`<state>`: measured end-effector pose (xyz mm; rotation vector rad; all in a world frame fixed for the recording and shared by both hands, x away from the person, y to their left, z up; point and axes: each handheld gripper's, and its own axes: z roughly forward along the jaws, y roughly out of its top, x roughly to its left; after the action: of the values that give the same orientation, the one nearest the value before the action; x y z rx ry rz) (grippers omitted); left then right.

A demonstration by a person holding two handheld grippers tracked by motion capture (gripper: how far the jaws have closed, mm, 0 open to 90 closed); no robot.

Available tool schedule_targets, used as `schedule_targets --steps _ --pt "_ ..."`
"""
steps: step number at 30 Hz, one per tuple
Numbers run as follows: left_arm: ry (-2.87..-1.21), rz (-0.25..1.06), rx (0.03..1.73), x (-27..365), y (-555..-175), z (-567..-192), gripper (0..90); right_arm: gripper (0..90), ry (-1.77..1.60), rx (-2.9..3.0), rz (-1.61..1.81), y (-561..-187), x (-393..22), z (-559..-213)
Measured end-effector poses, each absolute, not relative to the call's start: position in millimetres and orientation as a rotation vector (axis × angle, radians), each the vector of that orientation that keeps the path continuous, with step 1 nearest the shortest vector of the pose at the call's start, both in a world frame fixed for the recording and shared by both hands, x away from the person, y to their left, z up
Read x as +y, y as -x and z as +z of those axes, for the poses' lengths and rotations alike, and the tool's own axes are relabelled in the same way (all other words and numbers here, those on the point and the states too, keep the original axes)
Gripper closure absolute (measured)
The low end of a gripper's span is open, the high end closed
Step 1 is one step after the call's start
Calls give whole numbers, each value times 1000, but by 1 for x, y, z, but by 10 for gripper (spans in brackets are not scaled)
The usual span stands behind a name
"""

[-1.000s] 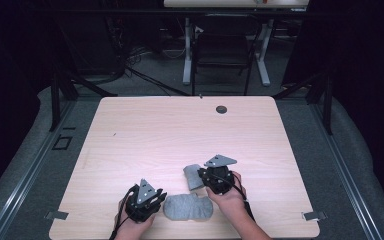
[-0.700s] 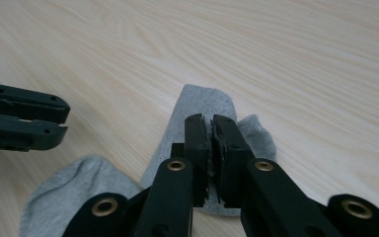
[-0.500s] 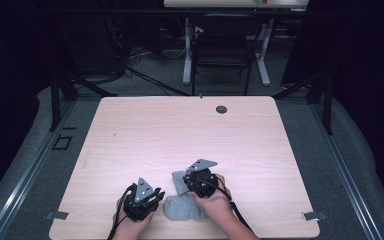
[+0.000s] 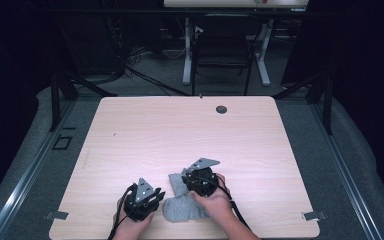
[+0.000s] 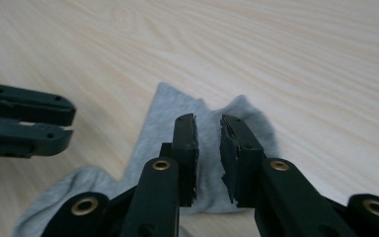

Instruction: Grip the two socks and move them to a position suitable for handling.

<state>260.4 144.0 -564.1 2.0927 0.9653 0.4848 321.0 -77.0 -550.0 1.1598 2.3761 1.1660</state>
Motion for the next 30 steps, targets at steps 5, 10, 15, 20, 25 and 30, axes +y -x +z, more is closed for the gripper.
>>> schedule_targets --steps 5,10,15,20,25,30 --pt "-2099 485 955 142 -261 -564 764 797 -1199 2346 1137 -332 -89 -554" --pt "-2101 487 945 140 -262 -564 764 818 -1177 2380 1096 -338 -89 -567" --pt "-2094 477 938 137 -265 -561 760 821 -1160 2408 1034 -338 -89 -574" --pt "-2108 470 904 119 -266 -558 734 833 -1201 2404 1023 -334 -95 -575" --pt "-2122 462 875 99 -270 -560 713 839 -1268 2399 1011 -329 -99 -574" --pt "-2126 454 862 85 -274 -562 686 844 -1272 2399 1012 -326 -101 -575"
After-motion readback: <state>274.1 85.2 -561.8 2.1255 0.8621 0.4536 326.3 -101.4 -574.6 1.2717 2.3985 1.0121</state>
